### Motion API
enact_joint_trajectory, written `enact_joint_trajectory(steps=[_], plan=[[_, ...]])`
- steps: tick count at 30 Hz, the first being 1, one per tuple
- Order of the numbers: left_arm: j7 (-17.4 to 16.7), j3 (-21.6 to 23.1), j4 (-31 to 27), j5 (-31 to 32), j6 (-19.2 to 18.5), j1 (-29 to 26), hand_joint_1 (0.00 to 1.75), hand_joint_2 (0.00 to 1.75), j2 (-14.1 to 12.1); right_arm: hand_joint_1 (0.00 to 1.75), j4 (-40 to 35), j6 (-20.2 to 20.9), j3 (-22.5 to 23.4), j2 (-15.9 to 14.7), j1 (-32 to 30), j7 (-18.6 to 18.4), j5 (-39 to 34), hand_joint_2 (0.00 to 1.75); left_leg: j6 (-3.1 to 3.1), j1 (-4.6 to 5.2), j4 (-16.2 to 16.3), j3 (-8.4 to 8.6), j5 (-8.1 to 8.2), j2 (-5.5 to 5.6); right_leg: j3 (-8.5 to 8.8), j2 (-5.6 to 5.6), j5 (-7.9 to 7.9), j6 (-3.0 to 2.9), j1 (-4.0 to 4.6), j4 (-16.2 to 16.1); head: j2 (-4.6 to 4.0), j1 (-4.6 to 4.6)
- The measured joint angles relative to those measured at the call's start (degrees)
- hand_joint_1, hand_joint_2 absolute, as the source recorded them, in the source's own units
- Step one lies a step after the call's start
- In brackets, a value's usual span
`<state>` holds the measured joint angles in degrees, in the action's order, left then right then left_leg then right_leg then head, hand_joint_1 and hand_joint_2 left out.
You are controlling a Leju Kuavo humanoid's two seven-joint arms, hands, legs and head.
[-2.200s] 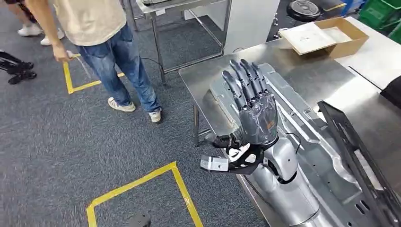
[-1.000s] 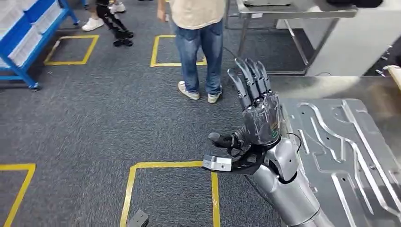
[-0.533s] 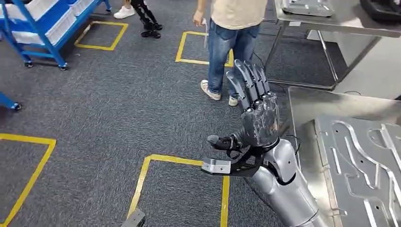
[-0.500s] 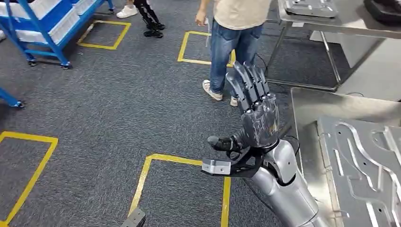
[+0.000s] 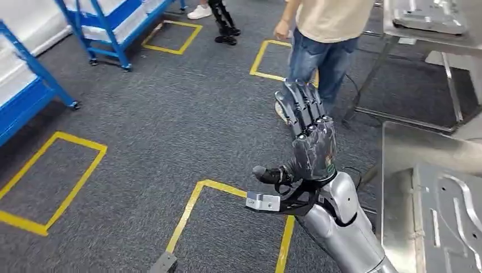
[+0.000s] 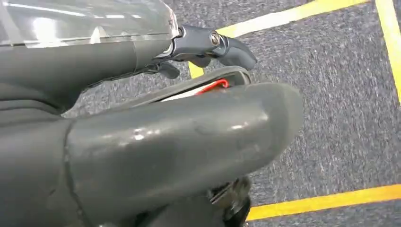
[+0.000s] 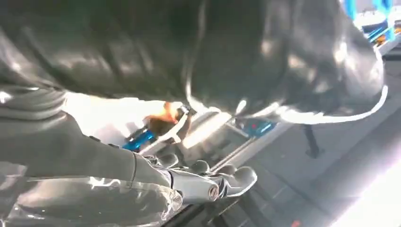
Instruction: Take the parts from the cabinet and place them on the table.
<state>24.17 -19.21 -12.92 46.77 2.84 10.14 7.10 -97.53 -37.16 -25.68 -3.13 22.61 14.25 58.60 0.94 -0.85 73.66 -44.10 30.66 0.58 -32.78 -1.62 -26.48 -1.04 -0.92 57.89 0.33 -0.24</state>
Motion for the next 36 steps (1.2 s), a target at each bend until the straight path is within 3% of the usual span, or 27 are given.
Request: enact_joint_trajectory(steps=[1,3,4,5,6,9,10,12,14,15,16,17,19,20,21,23,25,26,27,28,29,30,31,32,34,35,36], plan=[[-0.02,0.00,0.00,0.00,0.00,-0.14,0.00,0.00,0.00,0.00,0.07,-0.02,0.00,0.00,-0.22,0.11,0.00,0.00,0.07,-0.05,0.98,-0.36,-0.32,-0.20,0.01,-0.90,-0.10,0.01,0.03,0.07,0.00,0.00],[-0.07,0.00,0.00,0.00,0.02,-0.38,0.00,0.00,-0.04,0.00,0.09,-0.11,0.00,0.00,-0.48,0.15,0.00,0.00,-0.09,-0.06,-4.75,2.95,-3.89,-0.60,0.05,-2.39,-0.37,0.16,0.09,0.28,0.00,0.00],[-0.09,0.00,0.00,0.00,0.02,-0.43,0.00,0.00,-0.07,0.00,0.09,-0.15,0.00,0.00,-0.48,0.15,0.00,0.00,-0.40,0.04,-10.30,6.08,-6.27,-1.67,0.15,-3.07,-0.62,0.32,0.12,0.46,0.00,-0.02],[-0.09,0.00,0.00,0.00,0.04,-0.40,0.00,0.00,-0.11,0.00,0.09,-0.17,0.00,0.00,-0.50,0.15,0.00,0.00,-0.81,0.36,-14.43,8.18,-6.79,-4.15,0.26,-3.64,-0.84,0.50,0.23,0.59,0.00,0.00],[-0.13,0.00,0.00,0.02,0.04,-0.28,0.00,0.00,-0.11,0.00,0.09,-0.22,0.00,0.00,-0.64,0.15,0.00,0.00,-1.15,1.25,-15.19,8.67,-6.32,-5.34,0.15,-4.18,-1.08,0.89,0.75,0.83,0.00,-0.02],[-0.17,-0.02,0.00,0.18,0.02,-0.84,0.00,0.00,-0.24,0.00,0.44,-0.28,0.00,0.00,-1.13,0.20,0.00,0.00,-1.82,1.21,-15.11,8.28,-6.51,-3.10,0.63,-5.88,-1.15,1.42,0.90,0.49,0.00,0.02],[-0.18,-0.04,0.00,0.24,0.04,-1.04,0.00,0.00,-0.28,0.00,0.52,-0.35,0.00,0.00,-1.16,0.22,0.00,0.00,-2.24,0.79,-15.75,8.66,-6.81,-2.37,0.83,-6.18,-1.50,1.88,0.82,0.54,0.00,0.04],[-0.20,-0.04,0.00,0.59,0.02,-1.16,0.00,0.00,-0.35,0.00,0.66,-0.66,0.00,0.00,-1.26,0.26,0.09,0.00,-2.78,0.41,-16.17,8.89,-7.12,-1.38,-0.22,-0.46,-3.88,2.36,0.16,3.34,0.00,0.04],[-0.20,-0.04,0.00,0.66,0.00,-0.84,0.00,0.00,-0.35,0.00,0.87,-0.79,0.00,0.00,-1.79,0.42,0.15,0.00,-3.04,0.38,-16.16,8.76,-7.22,0.05,-4.65,1.31,-8.44,2.50,0.15,12.59,0.00,0.07],[-0.20,-0.04,0.00,0.68,0.00,-0.83,0.00,0.00,-0.35,0.00,1.03,-0.79,0.00,0.00,-2.19,0.44,0.13,0.00,-3.06,0.40,-16.13,8.75,-7.23,0.84,-6.59,1.46,-9.47,2.56,0.16,16.28,0.00,0.07],[-0.20,-0.04,0.00,0.68,0.00,-0.91,0.00,0.00,-0.35,0.00,1.22,-0.79,0.00,0.00,-2.51,0.57,0.15,0.00,-3.05,0.39,-16.08,8.75,-7.23,1.62,-7.62,1.51,-9.16,2.59,0.15,17.89,0.00,0.04],[-0.24,-0.04,0.00,0.70,0.00,-1.00,0.00,0.00,-0.39,0.00,1.42,-0.79,0.00,0.00,-2.67,0.61,0.15,0.00,-3.05,0.38,-16.01,8.78,-7.23,2.48,-7.36,1.51,-7.46,2.58,0.08,16.76,0.00,0.07],[-0.26,-0.04,0.00,0.77,-0.02,-1.01,0.00,0.00,-0.39,0.00,1.68,-0.79,0.00,-0.04,-2.65,0.66,0.15,0.00,-2.89,0.29,-15.67,8.81,-7.14,4.18,-3.92,2.03,-2.08,2.41,-0.14,8.62,0.00,0.04],[-0.28,-0.04,0.00,0.79,-0.02,-1.02,0.00,0.00,-0.39,0.00,1.77,-0.79,0.00,-0.04,-2.66,0.66,0.15,0.00,-2.61,0.23,-15.40,8.65,-6.96,4.97,-1.77,4.08,0.26,2.33,-0.45,3.57,0.00,0.07],[-0.35,-0.04,0.00,0.83,-0.02,-0.89,0.00,0.00,-0.39,0.00,1.95,-0.77,0.00,-0.04,-2.70,0.68,0.15,0.00,-2.24,0.56,-14.94,8.22,-6.92,5.50,-1.18,6.26,-0.66,2.29,-0.53,2.23,0.00,0.04],[-0.42,-0.04,0.00,0.85,0.00,-0.90,0.00,0.00,-0.39,0.00,2.25,-0.77,0.00,0.02,-2.98,0.74,0.15,0.00,-1.57,0.16,-14.89,7.61,-7.25,6.55,-1.17,5.38,-0.85,2.16,-0.41,1.75,0.00,0.02],[-0.52,-0.04,0.00,0.85,0.00,-1.37,0.00,0.00,-0.44,0.00,2.73,-0.74,-0.02,0.07,-2.96,0.76,0.13,0.00,-0.66,0.01,-15.21,7.39,-7.49,7.90,-0.93,4.19,-0.63,1.34,-0.35,1.50,0.00,0.04],[-0.57,-0.04,0.00,0.85,0.02,-1.61,0.00,0.00,-0.72,0.00,2.95,-0.72,-0.02,0.37,-2.91,0.77,0.11,0.00,-0.57,-0.04,-14.51,7.23,-6.92,6.28,-0.65,3.26,-0.39,0.91,-0.52,1.12,0.00,0.04],[-0.57,-0.04,0.00,0.85,0.04,-1.56,0.00,0.00,-0.68,0.00,3.10,-0.72,-0.02,0.53,-3.02,0.76,0.11,0.00,-0.27,0.36,-12.63,6.46,-5.57,3.04,-0.45,2.92,-0.36,0.69,-0.50,0.89,0.00,-0.20],[-0.57,-0.04,0.00,0.85,0.04,-1.37,0.00,0.00,-0.68,0.00,3.30,-0.74,-0.02,0.61,-3.10,0.76,0.07,0.00,0.02,0.25,-8.76,4.59,-3.36,1.27,-0.39,1.89,-0.40,0.22,-0.29,0.86,0.00,-0.28],[-0.59,-0.04,0.00,0.87,0.04,-1.24,0.00,0.00,-0.68,0.00,3.50,-0.74,-0.02,0.59,-3.20,0.76,0.07,1.75,0.17,0.13,-4.33,2.48,-1.30,0.38,-0.40,1.11,-0.45,0.15,-0.14,0.88,0.00,-0.31],[-0.59,-0.04,0.00,0.87,0.04,-1.22,0.00,0.00,-0.66,0.00,3.80,-0.74,-0.02,0.59,-3.39,0.77,0.07,1.75,0.27,0.09,-0.15,0.54,0.31,-0.05,-0.40,0.18,-0.52,0.04,0.03,0.88,0.00,-0.28],[-0.59,-0.04,0.00,0.87,0.04,-1.28,0.00,0.00,-0.66,0.00,4.04,-0.74,-0.02,0.61,-3.60,0.76,0.07,1.75,0.30,0.09,2.12,-0.47,0.71,-0.22,-0.39,-0.71,-0.59,-0.03,0.14,0.89,0.00,-0.31],[-0.59,-0.04,0.00,0.87,0.04,-1.40,0.00,0.00,-0.66,0.00,4.24,-0.74,-0.02,0.61,-3.67,0.76,0.07,1.75,0.21,0.10,1.42,-0.02,-0.26,-0.24,-0.37,-1.51,-0.63,-0.06,0.25,0.89,0.00,-0.31],[-0.59,-0.04,0.00,0.87,0.04,-1.51,0.00,0.00,-0.66,0.00,4.52,-0.72,-0.02,0.63,-3.65,0.76,0.04,1.75,-0.37,0.24,-6.56,4.44,-4.46,-0.64,-0.22,-2.92,-0.79,-0.03,0.47,0.89,0.00,-0.31],[-0.59,-0.04,0.00,0.87,0.09,-1.47,0.00,0.00,-0.68,0.00,4.63,-0.72,-0.02,0.68,-3.65,0.76,0.04,1.75,-0.92,0.49,-11.63,7.38,-6.42,-1.84,-0.03,-3.56,-0.94,0.03,0.59,0.89,0.00,-0.31],[-0.59,-0.04,0.00,0.85,0.18,-1.32,0.00,0.00,-0.70,0.00,4.79,-0.74,-0.02,0.79,-3.65,0.76,0.02,1.75,-1.60,1.20,-14.98,8.97,-5.81,-4.84,0.07,-4.18,-1.06,0.17,0.76,0.87,0.00,-0.31]])
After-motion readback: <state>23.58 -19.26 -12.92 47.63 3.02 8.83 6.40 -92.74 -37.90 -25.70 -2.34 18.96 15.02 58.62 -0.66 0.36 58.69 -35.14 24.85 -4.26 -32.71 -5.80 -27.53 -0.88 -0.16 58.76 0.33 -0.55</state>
